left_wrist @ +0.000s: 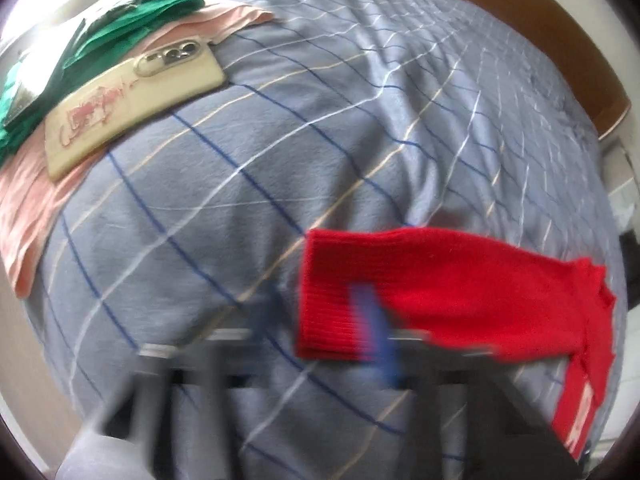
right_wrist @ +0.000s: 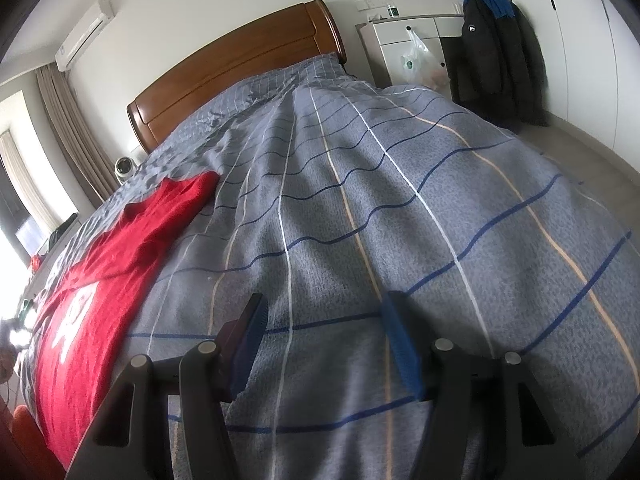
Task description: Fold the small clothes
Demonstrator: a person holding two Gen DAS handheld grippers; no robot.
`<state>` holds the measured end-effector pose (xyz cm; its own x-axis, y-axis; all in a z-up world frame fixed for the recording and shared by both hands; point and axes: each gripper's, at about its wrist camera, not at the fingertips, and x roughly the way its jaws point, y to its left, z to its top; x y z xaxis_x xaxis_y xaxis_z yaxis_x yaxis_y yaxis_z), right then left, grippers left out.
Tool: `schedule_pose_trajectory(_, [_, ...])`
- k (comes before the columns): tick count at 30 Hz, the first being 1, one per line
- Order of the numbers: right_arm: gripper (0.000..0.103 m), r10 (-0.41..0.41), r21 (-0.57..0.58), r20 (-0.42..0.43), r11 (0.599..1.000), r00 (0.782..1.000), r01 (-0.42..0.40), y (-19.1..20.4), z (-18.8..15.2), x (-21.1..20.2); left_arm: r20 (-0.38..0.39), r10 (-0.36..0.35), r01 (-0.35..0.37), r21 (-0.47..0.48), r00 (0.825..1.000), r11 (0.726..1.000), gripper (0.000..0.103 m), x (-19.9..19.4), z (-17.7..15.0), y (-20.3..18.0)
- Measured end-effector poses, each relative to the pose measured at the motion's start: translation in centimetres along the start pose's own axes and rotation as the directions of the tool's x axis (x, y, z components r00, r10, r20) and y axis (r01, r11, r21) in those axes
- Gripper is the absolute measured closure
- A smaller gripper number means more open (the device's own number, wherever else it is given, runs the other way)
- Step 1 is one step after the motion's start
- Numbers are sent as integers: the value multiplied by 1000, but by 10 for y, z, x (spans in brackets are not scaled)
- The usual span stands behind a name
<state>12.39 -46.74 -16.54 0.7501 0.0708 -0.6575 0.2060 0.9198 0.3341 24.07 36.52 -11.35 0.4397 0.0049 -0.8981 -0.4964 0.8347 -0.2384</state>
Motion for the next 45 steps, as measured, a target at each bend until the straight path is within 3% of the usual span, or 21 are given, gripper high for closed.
schedule_pose_trajectory(2, [43,-2,-4,1,1000,1000,2,-1,0,0,9,-11,11,6,1000,1000,98,-12,4,-16])
schedule_pose_trajectory(5, [43,1,-3,3,1000,1000,-1,-1,0,0,94,-19,7,127,995,992,98,-53,11,-65])
schedule_pose_trajectory(10, [42,2,-5,8,1000,1000,-2,-1,-1,0,191,-149,71,363,970,929,98,-129,14,-187])
schedule_pose_trajectory(14, [42,0,-9,11,1000,1000,0,0,-1,0,175,-291,152,549,940,822,98,-163,-19,-306])
schedule_pose_trajectory(19, [42,7,-7,16,1000,1000,-7,-1,-2,-1,76,-386,226,701,919,677,98,-146,-91,-431])
schedule_pose_trajectory(23, [42,13,-6,19,1000,1000,-13,-2,-3,-2,1,-404,268,747,915,609,97,-110,-150,-490])
schedule_pose_trajectory(25, [42,20,-3,22,1000,1000,-20,-4,-3,-2,-45,-370,271,763,928,587,87,-84,-184,-507])
schedule_pose_trajectory(27, [42,27,1,25,1000,999,-27,-5,-3,-3,-75,-301,246,774,951,583,45,-57,-211,-508])
schedule_pose_trajectory(28, [42,29,3,26,1000,999,-30,-6,-4,-4,-74,-299,244,774,951,584,40,-55,-218,-501])
schedule_pose_trajectory(31, [42,34,5,29,999,999,-35,-8,-4,-4,-100,-325,283,762,940,583,39,-49,-228,-460])
schedule_pose_trajectory(34, [41,41,7,31,999,999,-41,-10,-4,-6,-59,-330,258,756,942,602,39,-58,-222,-400])
schedule_pose_trajectory(36, [41,46,8,32,999,998,-46,-11,-4,-6,22,-292,173,761,956,625,39,-59,-213,-363])
schedule_pose_trajectory(38, [40,51,9,33,999,998,-51,-12,-4,-6,112,-211,56,752,971,657,39,-53,-202,-319])
schedule_pose_trajectory(40, [39,56,10,33,998,998,-56,-11,-3,-5,123,-140,1,745,982,667,43,-38,-192,-291])
schedule_pose_trajectory(43, [38,56,7,32,998,998,-57,-10,-1,-3,124,-140,-3,761,982,648,49,-22,-189,-283])
schedule_pose_trajectory(45, [38,53,5,31,999,998,-54,-10,-1,-3,125,-154,7,755,980,655,49,-16,-186,-286])
